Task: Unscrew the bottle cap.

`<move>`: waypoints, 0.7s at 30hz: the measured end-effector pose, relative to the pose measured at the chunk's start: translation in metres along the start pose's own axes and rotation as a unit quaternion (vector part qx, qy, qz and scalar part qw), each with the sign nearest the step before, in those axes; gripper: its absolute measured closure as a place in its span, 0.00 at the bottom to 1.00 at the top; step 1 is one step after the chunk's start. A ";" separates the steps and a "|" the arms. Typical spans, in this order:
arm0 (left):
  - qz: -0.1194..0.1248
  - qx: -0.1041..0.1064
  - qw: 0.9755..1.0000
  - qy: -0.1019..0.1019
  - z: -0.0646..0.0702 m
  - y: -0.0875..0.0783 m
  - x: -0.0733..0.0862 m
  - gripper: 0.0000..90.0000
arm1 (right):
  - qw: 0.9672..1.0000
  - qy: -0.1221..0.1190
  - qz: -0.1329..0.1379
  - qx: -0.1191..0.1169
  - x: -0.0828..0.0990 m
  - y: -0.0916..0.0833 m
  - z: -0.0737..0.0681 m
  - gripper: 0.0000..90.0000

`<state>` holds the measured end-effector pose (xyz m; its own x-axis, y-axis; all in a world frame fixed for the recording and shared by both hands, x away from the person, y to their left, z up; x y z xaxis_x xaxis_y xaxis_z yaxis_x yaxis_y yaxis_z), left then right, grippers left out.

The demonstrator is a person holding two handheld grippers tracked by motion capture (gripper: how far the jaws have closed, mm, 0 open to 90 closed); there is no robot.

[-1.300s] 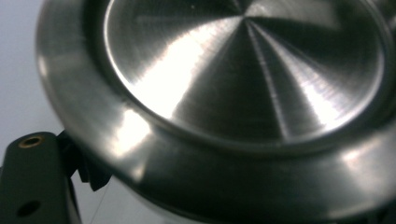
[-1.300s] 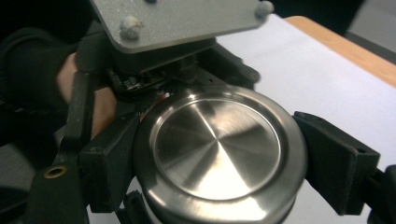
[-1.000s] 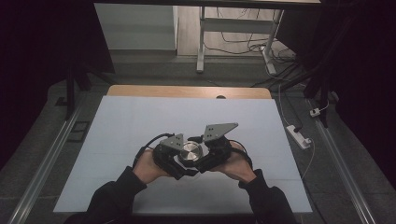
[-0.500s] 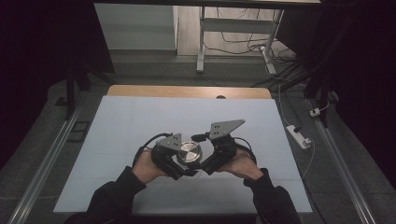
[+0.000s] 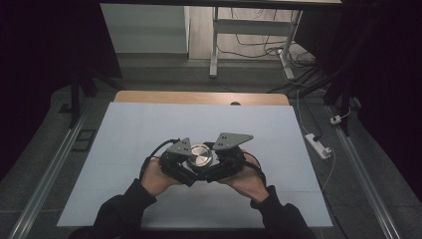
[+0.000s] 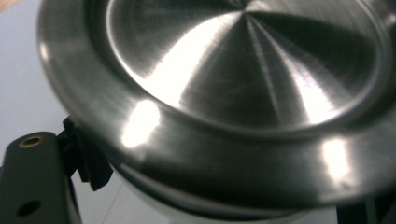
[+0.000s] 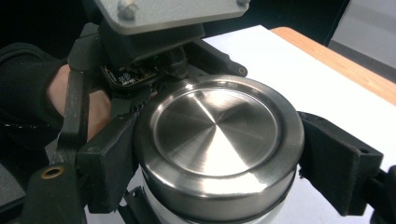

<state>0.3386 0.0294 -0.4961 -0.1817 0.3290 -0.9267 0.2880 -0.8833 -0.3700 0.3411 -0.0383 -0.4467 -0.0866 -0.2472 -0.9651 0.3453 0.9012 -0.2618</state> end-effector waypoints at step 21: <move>0.007 0.204 0.976 0.074 0.047 -0.005 -0.001 0.17 | 0.967 -0.007 0.004 -0.254 0.000 -0.024 -0.031 0.20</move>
<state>0.2937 0.0175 -0.4902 -0.0334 0.3331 -0.9423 -0.1144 -0.9379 -0.3275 0.3034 -0.0488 -0.4404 -0.0716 -0.2406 -0.9680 -0.1575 0.9610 -0.2272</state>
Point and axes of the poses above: each handheld gripper's, and its own axes: y roughly forward along the jaws, x roughly out of its underside, z roughly to its right, the point moved 8 cm from there along y, roughly forward along the jaws, and after that the axes turned 14 degrees about z, right-handed, at the moved point
